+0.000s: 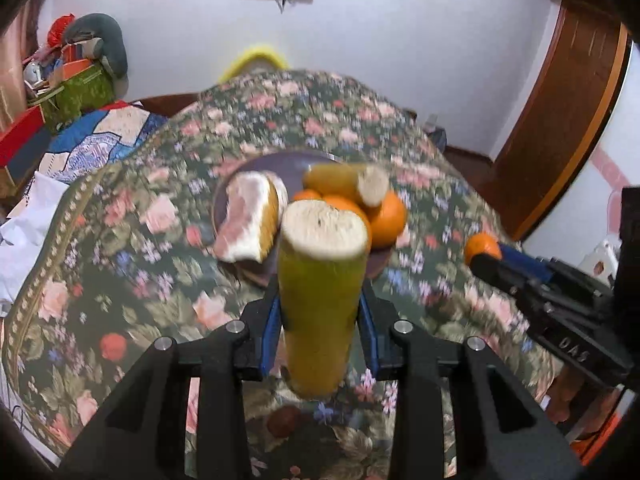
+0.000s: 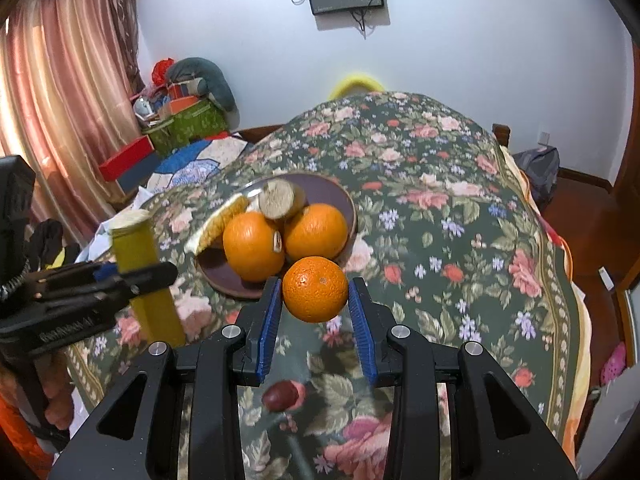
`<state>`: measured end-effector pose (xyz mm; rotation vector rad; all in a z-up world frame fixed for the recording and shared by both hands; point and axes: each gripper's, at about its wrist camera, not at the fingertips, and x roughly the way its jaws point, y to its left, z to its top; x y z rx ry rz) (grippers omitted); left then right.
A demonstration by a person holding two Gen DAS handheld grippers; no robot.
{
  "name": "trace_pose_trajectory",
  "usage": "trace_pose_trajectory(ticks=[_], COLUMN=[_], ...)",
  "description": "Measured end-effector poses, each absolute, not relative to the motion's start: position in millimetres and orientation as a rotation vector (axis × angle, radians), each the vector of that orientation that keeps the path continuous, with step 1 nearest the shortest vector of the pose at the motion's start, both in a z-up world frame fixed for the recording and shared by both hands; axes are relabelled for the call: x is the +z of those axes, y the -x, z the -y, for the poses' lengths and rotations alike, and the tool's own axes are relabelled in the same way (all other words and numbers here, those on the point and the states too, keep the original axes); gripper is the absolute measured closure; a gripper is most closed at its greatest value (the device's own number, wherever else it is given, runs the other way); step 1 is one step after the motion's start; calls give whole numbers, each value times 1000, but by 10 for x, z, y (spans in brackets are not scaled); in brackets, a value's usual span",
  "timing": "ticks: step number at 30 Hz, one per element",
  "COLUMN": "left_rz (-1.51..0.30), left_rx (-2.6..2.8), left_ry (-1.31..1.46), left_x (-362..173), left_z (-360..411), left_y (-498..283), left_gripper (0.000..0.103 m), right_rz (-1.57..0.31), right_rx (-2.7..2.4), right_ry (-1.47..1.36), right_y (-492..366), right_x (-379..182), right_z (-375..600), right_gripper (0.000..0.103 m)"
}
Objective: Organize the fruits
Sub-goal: 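Lower the yellow cylinder onto the plate with the left tool while the right tool places the tangerine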
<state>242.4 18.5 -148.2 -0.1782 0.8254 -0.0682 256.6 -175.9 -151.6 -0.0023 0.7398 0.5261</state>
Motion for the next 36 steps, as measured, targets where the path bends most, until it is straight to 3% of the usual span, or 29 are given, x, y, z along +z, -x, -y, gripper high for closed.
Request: trace_pose_trajectory(ticks=[8,36], left_rz=[-783,-840], left_rx=[-57,-50], left_ry=[202,171], left_x=[-1339,-1591], left_z=[-285,-296], left_y=[-2641,-3694], left_gripper=[69,69], right_rz=[-703,-736], right_rx=[534,558], right_ry=[1,46], right_y=[-2726,-3559], right_x=[-1408,-1497], right_z=[1670,1360], right_gripper=[72,72])
